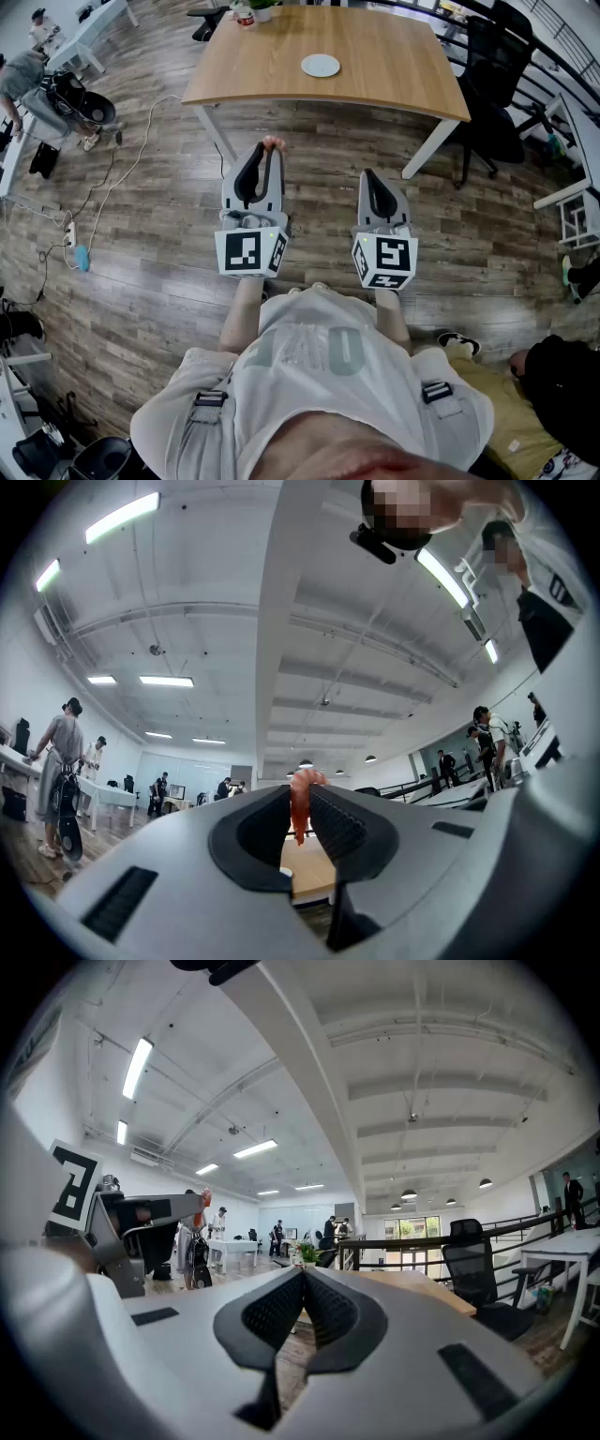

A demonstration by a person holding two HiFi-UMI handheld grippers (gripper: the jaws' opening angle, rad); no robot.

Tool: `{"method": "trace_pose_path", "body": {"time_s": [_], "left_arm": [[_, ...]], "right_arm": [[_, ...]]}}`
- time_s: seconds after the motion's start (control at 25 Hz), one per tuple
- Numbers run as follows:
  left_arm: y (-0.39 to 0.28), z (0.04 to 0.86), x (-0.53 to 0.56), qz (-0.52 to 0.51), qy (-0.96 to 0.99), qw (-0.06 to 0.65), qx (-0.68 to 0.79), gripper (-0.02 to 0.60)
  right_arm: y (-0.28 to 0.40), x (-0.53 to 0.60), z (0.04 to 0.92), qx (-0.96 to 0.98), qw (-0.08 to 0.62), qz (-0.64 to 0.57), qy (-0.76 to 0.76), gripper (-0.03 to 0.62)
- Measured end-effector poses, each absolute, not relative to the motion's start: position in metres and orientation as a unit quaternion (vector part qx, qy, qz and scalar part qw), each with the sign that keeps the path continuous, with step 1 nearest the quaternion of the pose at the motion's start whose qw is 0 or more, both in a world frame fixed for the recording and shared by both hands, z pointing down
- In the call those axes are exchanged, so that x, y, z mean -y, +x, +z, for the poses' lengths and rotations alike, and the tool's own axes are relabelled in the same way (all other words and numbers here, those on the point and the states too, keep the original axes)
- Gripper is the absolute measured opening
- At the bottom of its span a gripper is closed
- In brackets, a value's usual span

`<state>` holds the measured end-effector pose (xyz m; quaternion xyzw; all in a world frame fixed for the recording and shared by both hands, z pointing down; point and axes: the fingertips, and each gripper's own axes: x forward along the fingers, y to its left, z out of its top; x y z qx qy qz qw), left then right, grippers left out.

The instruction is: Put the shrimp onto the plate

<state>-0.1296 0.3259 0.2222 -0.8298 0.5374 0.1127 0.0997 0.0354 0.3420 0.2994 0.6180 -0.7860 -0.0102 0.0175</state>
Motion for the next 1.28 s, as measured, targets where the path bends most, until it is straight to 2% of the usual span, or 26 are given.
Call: {"method": "trace_pose_path", "body": {"time_s": [0.72,1.28], "left_arm": [[-0.142,0.219,-0.327,0.120,-0.833,0.106,-0.530,0.067],[-0.202,0.225,-0.320,0.134,-0.838,0.094,-0.520,0.067]], "right_arm": [[0.024,-0.343,0.296,0.786,-0.009,-0.004,0.618,0.020],[-0.021,-0.342,0.295,0.767,-0.015,-0.010,0.642,0.020]]}}
